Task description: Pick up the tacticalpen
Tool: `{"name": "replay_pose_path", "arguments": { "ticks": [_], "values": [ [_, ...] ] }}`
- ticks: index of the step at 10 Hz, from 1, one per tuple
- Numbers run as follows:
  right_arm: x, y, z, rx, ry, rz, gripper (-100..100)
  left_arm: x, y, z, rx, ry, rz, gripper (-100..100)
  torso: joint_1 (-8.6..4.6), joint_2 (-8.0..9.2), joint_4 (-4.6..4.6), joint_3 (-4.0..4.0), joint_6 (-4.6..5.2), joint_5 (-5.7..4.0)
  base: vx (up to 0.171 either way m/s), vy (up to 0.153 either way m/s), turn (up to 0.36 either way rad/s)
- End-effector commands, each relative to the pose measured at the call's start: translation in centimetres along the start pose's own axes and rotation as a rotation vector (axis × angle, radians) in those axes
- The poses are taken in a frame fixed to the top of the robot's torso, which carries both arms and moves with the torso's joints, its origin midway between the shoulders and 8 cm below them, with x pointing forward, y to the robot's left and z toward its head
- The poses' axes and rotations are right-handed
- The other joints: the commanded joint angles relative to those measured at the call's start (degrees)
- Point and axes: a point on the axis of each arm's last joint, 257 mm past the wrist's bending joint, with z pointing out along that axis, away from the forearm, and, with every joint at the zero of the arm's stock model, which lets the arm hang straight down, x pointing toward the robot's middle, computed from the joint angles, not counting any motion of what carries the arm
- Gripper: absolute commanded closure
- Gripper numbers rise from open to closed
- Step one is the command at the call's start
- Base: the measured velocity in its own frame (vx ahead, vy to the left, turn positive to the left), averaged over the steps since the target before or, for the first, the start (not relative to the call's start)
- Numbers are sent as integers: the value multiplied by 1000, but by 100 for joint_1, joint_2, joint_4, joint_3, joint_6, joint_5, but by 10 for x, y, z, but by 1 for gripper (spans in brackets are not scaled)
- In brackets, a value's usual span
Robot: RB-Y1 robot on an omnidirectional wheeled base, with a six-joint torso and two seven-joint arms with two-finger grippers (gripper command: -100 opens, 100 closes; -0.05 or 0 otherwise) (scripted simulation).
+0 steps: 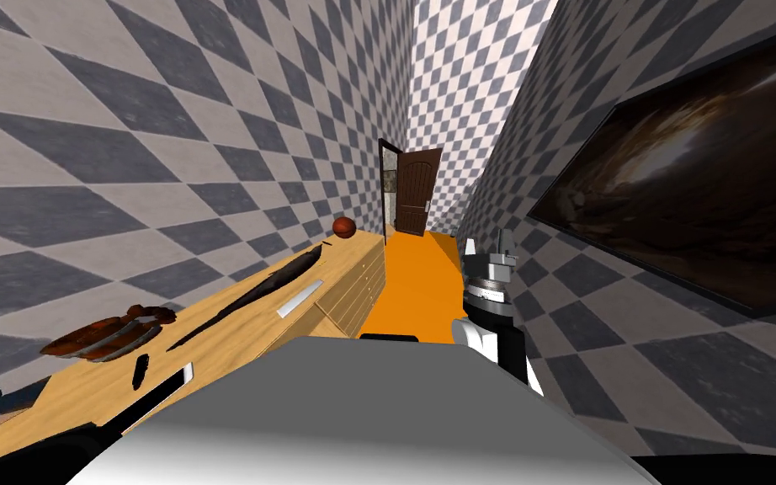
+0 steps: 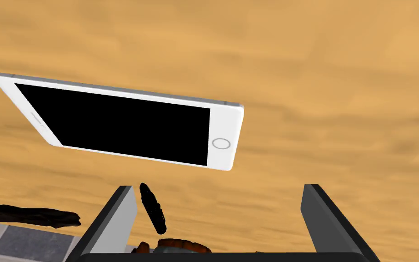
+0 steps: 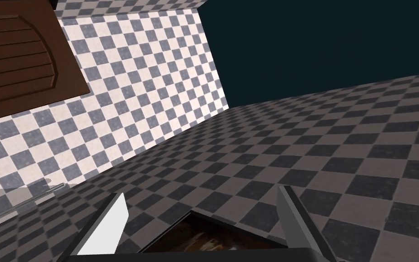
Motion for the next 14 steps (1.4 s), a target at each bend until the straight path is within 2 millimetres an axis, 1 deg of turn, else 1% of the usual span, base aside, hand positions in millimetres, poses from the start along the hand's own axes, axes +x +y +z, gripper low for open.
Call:
{"name": "replay_pose_path", "arguments": {
  "ticks": [1, 2, 3, 4, 5, 7, 8, 10, 11, 13, 14],
  "values": [
    [0, 0, 0, 0, 0, 0, 0, 2, -3, 1, 5, 11, 5, -100, 0, 0, 0, 0, 0, 0, 177, 216, -246],
    [0, 0, 0, 0, 0, 0, 0, 4, -5, 2, 10, 17, 6, -100, -1, -7, -1, -4, 2, 0, 158, 192, -177],
    [0, 0, 0, 0, 0, 0, 0, 3, -4, 2, 7, 13, 5, -100, -12, -4, -1, -3, -2, -2, 62, 83, -38],
    [0, 0, 0, 0, 0, 0, 0, 3, -5, 2, 9, 13, 6, 0, -51, 23, 5, 12, -7, -10, 13, 18, -1],
    [0, 0, 0, 0, 0, 0, 0, 3, -8, 8, 5, 16, -9, -100, -79, 45, 10, 26, -9, -18, -51, -4, -101],
    [0, 0, 0, 0, 0, 1, 0, -2, -18, 19, 4, 13, -37, -100, -98, 95, 22, 54, -7, -23, -133, -2, -126],
    [0, 0, 0, 0, 0, 1, 0, 2, -15, 19, -3, 20, -36, -100, -94, 107, 25, 62, -7, -23, -97, -8, -73],
    [0, 0, 0, 0, 0, 1, 0, -6, -23, 27, -9, 11, -62, -100, -104, 94, 23, 55, -9, -24, -95, -31, -109],
    [0, 0, 0, 0, 0, 1, 0, -2, -21, 28, -13, 18, -61, -100, -108, 102, 24, 59, -8, -25, -107, -21, -52],
    [0, 0, 0, 0, 0, 1, 0, -12, -29, 35, -21, 6, -84, -100, -97, 95, 23, 56, -10, -23, -91, -10, -110],
    [0, 0, 0, 0, 0, 1, 0, -9, -28, 36, -25, 12, -83, -100, -98, 98, 24, 58, -7, -23, -94, -11, -64]
  ]
}}
